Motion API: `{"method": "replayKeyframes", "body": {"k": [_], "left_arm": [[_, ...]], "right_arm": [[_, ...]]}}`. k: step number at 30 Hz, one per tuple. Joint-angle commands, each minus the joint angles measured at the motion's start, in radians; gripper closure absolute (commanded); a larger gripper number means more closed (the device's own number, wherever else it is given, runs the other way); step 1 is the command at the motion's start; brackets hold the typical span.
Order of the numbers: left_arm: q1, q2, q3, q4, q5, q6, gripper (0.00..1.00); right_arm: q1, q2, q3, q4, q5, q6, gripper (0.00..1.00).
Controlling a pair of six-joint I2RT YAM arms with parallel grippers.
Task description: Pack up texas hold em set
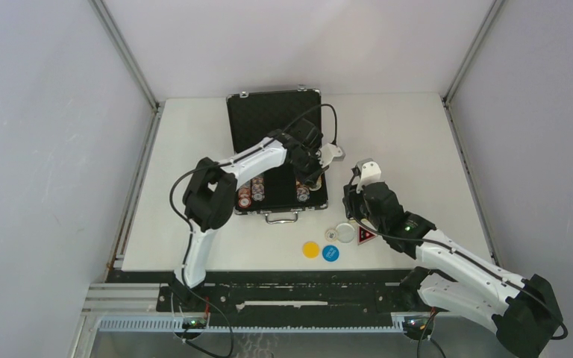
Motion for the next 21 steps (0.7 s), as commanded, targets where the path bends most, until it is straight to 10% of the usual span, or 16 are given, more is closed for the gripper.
{"method": "replayKeyframes", "body": {"k": [1, 21], "left_arm": [[0.000, 0.028, 0.034, 0.004, -0.027, 0.017, 1.00], [0.024, 0.127, 0.188, -0.049, -0.113, 0.050, 1.00]], "right_arm": [[-0.008, -0.002, 0.000, 0.045, 0.000, 0.015, 0.43], [-0.019, 0.008, -0.007, 0.046, -0.005, 0.013, 0.44]]}}
